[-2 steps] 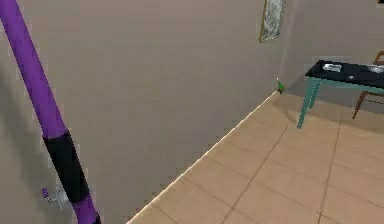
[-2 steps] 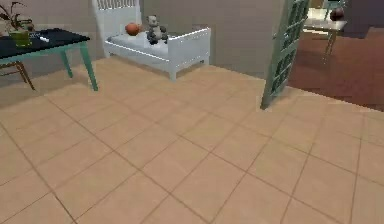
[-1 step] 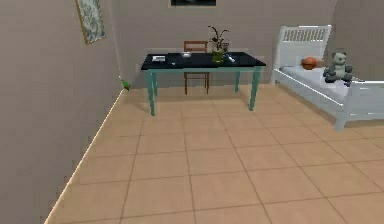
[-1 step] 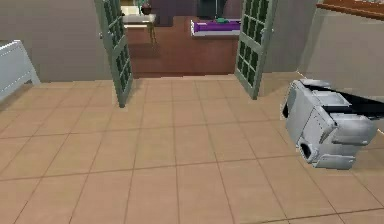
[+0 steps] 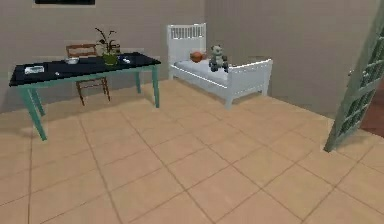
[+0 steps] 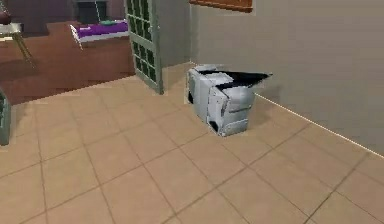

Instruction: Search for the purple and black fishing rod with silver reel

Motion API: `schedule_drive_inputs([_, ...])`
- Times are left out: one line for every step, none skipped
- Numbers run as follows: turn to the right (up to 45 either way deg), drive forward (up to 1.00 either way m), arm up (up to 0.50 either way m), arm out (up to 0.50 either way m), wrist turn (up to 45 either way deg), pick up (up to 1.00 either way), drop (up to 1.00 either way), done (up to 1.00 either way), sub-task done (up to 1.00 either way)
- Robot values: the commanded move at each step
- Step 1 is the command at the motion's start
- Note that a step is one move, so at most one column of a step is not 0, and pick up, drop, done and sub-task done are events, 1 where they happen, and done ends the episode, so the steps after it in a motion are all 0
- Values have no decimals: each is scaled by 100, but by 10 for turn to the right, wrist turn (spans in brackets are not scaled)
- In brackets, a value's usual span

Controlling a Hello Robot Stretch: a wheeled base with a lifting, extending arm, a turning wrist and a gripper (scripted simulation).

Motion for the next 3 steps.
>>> schedule_drive_inputs([0, 15, 0, 0, 0, 0, 0, 0, 0])
schedule_drive_inputs([-450, 0, 0, 0, 0, 0, 0, 0, 0])
schedule_drive_inputs([-450, 0, 0, 0, 0, 0, 0, 0, 0])
